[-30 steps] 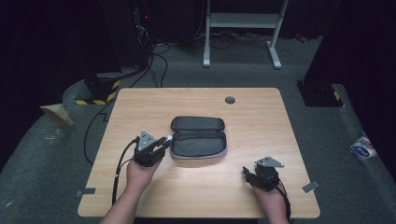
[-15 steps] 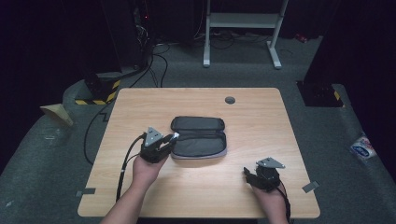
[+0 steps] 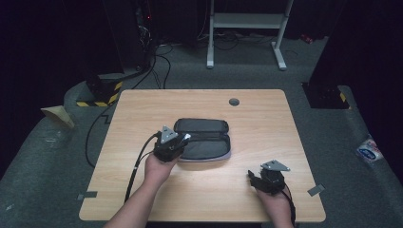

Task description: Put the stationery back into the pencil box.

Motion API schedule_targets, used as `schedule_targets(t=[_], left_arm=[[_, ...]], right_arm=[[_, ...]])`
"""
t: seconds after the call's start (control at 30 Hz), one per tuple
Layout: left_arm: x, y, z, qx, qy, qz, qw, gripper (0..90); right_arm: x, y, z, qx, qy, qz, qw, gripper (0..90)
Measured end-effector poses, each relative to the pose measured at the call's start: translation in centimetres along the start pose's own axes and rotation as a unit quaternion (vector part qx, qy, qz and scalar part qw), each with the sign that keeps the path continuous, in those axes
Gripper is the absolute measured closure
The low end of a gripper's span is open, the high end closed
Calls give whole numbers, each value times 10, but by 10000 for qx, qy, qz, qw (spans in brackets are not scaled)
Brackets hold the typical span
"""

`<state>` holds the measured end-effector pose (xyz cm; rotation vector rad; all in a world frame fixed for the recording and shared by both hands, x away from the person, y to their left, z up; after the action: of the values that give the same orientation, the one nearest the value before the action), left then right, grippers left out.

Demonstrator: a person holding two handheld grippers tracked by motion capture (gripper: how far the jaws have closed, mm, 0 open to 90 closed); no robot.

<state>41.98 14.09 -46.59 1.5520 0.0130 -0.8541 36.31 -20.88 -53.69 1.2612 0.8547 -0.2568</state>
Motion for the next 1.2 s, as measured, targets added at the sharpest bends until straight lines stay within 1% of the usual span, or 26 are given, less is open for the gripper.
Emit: schedule_targets(t=[0.07,0.17,0.3,0.4,0.53,0.57,0.8,0.87,0.97,1.1,1.2], left_arm=[[4,-1,0,-17,-14,-63,10000,730],[10,-4,-1,14,-7,-183,9998,730],[15,-8,0,-26,12,-296,9996,730],[17,-11,1,6,56,-399,9992,730],[21,-13,2,66,104,-453,9989,729],[22,-14,2,85,119,-519,9985,729],[26,-21,4,86,215,-726,9971,728],[27,-23,3,117,230,-785,9966,728],[28,-25,3,174,226,-812,9963,729],[29,-27,4,199,230,-837,9960,729],[30,-27,3,207,282,-814,9961,728]], right_arm=[[0,0,0,3,4,-1,10000,348],[0,0,0,-10,3,2,10000,348],[1,1,1,-36,-10,12,10000,349],[1,1,1,-16,-19,11,10000,349],[1,1,1,-17,-21,11,10000,350],[1,1,1,-15,-21,10,10000,350],[1,1,1,-6,-19,13,10000,350],[1,1,1,-7,-19,13,10000,350],[2,1,1,6,-15,9,10000,351],[1,1,1,2,-17,10,10000,351],[1,1,1,0,-24,14,10000,353]])
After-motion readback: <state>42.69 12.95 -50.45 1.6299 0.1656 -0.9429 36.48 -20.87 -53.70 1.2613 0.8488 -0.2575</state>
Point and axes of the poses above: each handheld gripper's, and its own axes: x roughly forward along the jaws, y roughly out of its top, z roughly to its right, the point moved 2 cm from there along x, roughly forward along the jaws, and after that the axes turned 3 degrees about -x, right-handed, at the moved point
